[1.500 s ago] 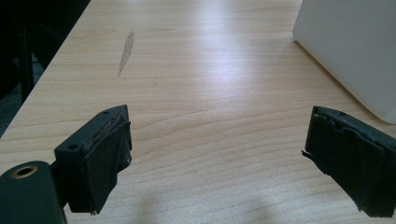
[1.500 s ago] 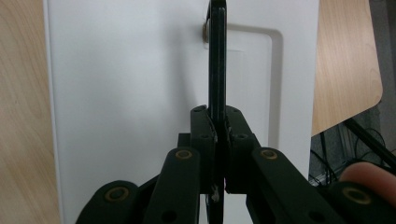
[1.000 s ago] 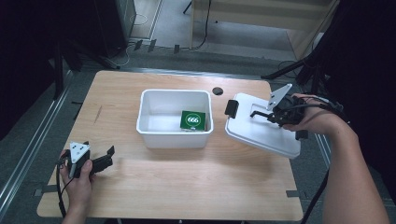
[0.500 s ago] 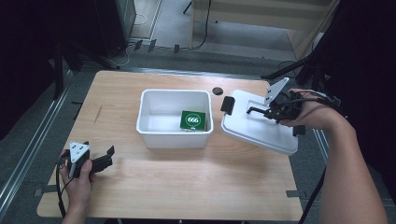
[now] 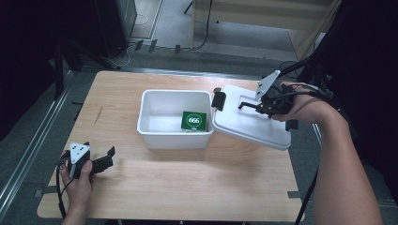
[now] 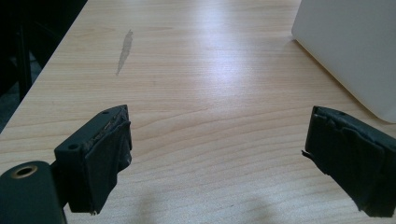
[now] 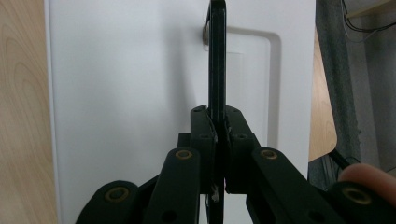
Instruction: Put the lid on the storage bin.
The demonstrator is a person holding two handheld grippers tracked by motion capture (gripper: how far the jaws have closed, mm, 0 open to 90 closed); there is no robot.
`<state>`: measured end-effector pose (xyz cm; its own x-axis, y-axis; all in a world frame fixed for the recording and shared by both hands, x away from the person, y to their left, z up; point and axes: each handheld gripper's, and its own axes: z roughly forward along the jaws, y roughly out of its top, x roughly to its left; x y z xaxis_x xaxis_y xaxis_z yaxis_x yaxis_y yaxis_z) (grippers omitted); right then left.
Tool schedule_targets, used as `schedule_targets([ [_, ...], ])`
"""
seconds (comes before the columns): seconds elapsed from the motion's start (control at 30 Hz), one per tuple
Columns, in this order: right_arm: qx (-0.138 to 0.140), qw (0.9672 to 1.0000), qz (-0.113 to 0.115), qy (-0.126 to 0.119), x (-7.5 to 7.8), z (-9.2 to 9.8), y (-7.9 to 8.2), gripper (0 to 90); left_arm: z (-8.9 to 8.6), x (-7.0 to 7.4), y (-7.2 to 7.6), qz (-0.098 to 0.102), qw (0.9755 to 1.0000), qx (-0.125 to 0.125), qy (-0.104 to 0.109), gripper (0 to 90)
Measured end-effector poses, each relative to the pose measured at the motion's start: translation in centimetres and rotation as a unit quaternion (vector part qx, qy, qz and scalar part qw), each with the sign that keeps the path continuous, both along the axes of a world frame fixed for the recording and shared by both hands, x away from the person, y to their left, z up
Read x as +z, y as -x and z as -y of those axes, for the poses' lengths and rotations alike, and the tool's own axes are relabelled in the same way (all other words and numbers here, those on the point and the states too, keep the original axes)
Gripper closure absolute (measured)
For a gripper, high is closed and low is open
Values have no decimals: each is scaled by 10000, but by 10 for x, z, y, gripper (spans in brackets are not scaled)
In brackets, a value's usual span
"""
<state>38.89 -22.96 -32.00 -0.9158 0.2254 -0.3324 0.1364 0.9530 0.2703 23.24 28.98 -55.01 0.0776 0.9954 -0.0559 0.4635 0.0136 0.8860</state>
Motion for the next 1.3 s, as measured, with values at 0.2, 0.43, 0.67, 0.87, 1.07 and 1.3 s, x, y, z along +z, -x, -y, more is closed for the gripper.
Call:
schedule_targets([
  [0.2, 134, 9999, -3, 10, 1, -19, -2, 854, 0, 0, 0, 6, 10000, 8, 18, 81],
  [0.43, 306, 9995, 42, -45, 6, -37, -3, 854, -1, 0, 0, -8, 10000, 6, 37, 81],
  [0.67, 458, 9989, -11, -69, 4, -57, -7, 854, -1, 0, 0, -8, 10000, 12, 55, 81],
  [0.87, 578, 9983, -51, -41, 2, -74, -8, 854, -2, 0, 0, -25, 10000, 19, 49, 81],
  [1.07, 678, 9977, -64, -49, 2, -89, -11, 854, -2, 0, 0, -30, 10000, 27, 54, 81],
  [1.3, 810, 9967, -50, -26, 0, -108, -12, 854, -2, 0, -1, -21, 9999, 37, 105, 81],
])
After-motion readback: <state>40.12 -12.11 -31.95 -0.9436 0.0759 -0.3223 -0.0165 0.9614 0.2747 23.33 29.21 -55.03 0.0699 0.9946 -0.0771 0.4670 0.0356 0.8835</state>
